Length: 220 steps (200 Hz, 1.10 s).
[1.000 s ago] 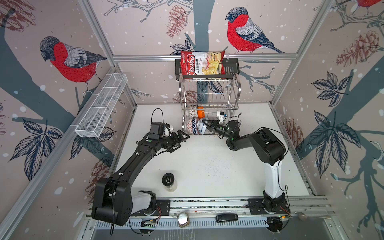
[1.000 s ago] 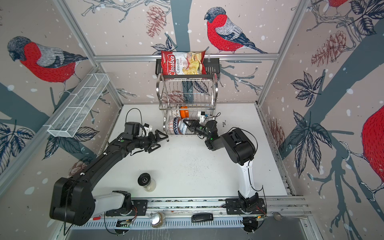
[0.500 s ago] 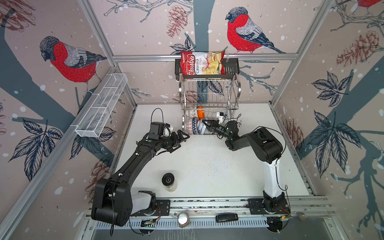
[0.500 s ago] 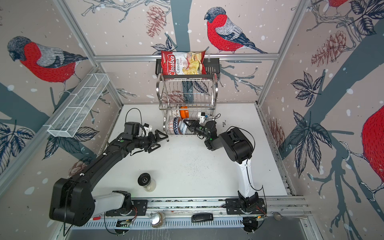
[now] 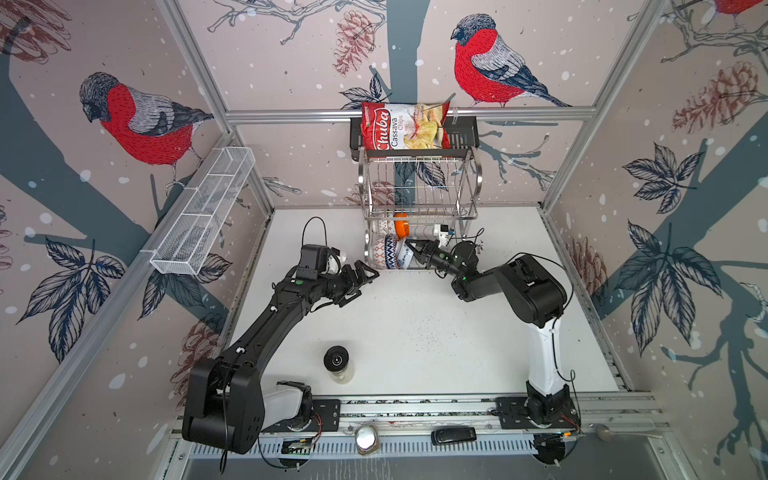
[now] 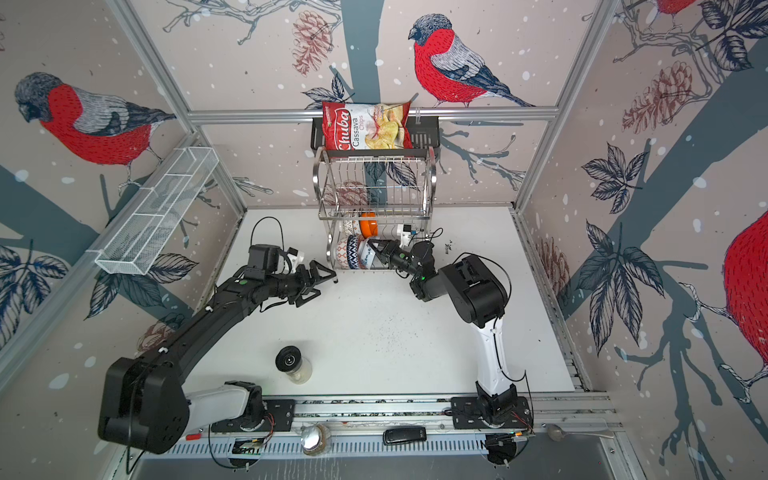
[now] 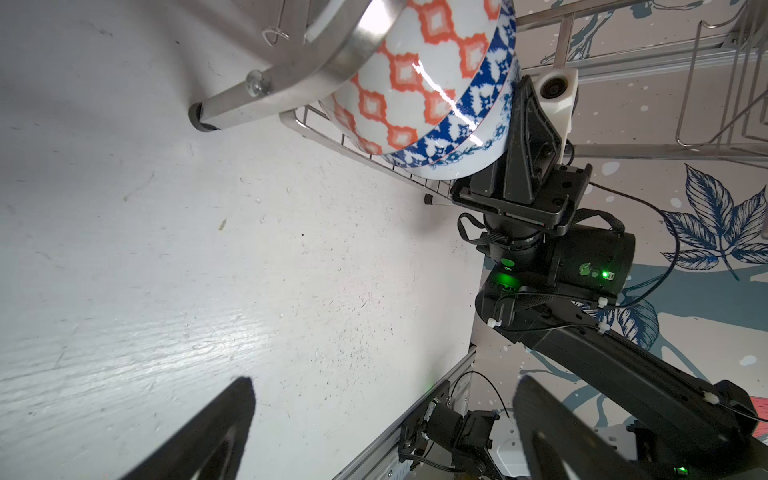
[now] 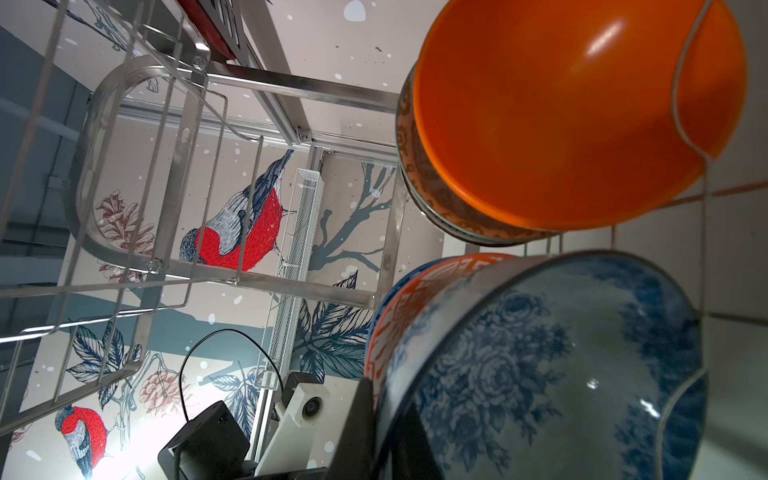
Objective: Load the bowls into the dish rack
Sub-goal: 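Lower the floral bowl into the rack slot beside the patterned bowl with the right gripper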
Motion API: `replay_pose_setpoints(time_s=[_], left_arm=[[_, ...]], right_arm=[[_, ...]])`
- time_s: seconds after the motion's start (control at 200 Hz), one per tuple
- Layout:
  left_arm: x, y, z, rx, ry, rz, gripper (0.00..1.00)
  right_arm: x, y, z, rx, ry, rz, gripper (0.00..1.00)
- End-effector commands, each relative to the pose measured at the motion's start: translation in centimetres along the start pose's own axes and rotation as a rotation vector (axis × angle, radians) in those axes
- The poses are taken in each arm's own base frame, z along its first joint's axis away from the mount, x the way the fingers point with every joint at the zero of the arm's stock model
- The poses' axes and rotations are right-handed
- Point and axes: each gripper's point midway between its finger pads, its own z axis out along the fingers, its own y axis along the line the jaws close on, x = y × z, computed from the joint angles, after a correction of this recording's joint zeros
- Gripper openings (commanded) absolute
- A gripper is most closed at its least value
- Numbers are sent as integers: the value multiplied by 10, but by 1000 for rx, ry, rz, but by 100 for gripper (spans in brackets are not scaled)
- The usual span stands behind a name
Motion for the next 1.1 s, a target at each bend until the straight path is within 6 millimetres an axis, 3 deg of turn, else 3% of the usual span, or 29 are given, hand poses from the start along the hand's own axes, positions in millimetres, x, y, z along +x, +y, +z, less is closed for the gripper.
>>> replay_pose_setpoints(time_s=[0.0, 1.096], left_arm=[[-1, -2, -1, 4, -7, 15, 97], [0, -2, -1, 11, -6, 15, 97]], right_arm=[[6, -2, 1, 28, 56, -23, 0], [19, -29, 10, 261, 215, -163, 5]])
